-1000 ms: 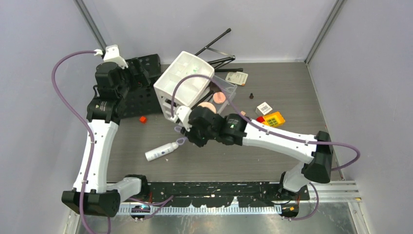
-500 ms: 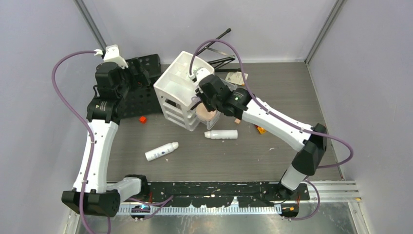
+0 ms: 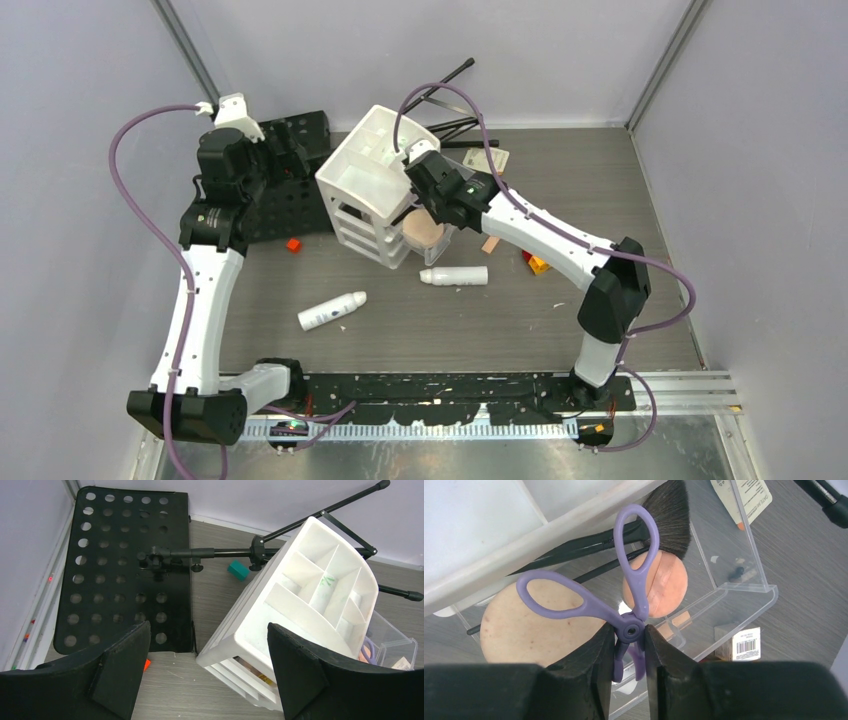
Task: Organize the makeup
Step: Place the makeup tool in the drawer, then close the drawer in the storage box.
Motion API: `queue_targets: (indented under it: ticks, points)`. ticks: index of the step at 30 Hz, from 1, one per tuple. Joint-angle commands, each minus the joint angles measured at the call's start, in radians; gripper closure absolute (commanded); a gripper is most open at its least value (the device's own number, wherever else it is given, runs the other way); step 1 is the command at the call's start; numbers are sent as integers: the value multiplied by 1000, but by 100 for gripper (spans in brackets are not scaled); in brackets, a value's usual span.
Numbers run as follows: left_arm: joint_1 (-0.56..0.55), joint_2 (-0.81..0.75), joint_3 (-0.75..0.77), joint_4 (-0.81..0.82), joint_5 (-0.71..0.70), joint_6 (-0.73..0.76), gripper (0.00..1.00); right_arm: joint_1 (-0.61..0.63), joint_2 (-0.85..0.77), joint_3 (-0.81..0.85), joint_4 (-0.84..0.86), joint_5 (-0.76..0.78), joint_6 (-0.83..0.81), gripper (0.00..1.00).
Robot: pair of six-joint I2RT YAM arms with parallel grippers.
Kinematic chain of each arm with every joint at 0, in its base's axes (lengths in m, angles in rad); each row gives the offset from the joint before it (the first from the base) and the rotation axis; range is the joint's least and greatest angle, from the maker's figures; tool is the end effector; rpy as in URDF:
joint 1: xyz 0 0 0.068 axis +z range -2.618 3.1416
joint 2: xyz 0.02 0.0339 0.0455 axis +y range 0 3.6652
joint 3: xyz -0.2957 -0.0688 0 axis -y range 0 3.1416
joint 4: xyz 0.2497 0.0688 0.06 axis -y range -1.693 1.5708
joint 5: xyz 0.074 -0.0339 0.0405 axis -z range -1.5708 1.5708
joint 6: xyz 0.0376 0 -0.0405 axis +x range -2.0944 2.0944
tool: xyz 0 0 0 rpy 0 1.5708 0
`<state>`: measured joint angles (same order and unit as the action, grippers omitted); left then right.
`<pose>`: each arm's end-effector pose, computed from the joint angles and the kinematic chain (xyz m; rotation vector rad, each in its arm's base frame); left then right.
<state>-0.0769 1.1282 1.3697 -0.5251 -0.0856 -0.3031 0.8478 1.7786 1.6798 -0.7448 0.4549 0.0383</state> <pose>0.2280 -0.0143 0.4675 -0.2688 1.8378 -0.1849 0.2817 0.2943 0.3574 -0.7195 2.1938 -0.1058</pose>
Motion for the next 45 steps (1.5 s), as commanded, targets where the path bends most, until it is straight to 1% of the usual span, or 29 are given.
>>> queue_targets:
  ticks: [1,2,3,7,11,15,19,25,29,31,34,36,41,45]
  points:
    - [0,-10,0,46,10,6,11,-9,4,55,2,22,22,64]
    - [0,-10,1,47,10,6,11,-10,3,58,-3,22,22,60]
    - [0,-10,0,47,10,6,11,-9,1,59,-4,21,24,58]
    - [-1,-6,1,47,12,5,11,-10,-15,60,-15,7,23,55]
    - [0,1,2,49,22,4,11,-9,-39,59,-22,5,22,50]
    - [0,15,9,58,53,-2,11,-9,-90,45,-20,21,35,50]
    - [0,53,43,76,149,2,11,-19,-161,-2,12,50,86,52]
    - [0,175,135,90,290,-19,11,-98,-296,-162,82,99,245,55]
    - [-1,270,184,127,362,-34,12,-136,-377,-271,101,104,331,56]
    - [0,321,208,141,385,-35,12,-146,-400,-325,113,82,358,57]
    - [0,397,248,141,410,-31,16,-145,-416,-379,144,24,393,57]
    - [0,435,263,145,428,-28,17,-146,-411,-401,153,12,416,58]
    - [0,493,280,147,458,-18,21,-146,-397,-447,206,-32,445,58]
    - [0,517,273,152,518,-22,29,-146,-375,-449,232,-79,449,58]
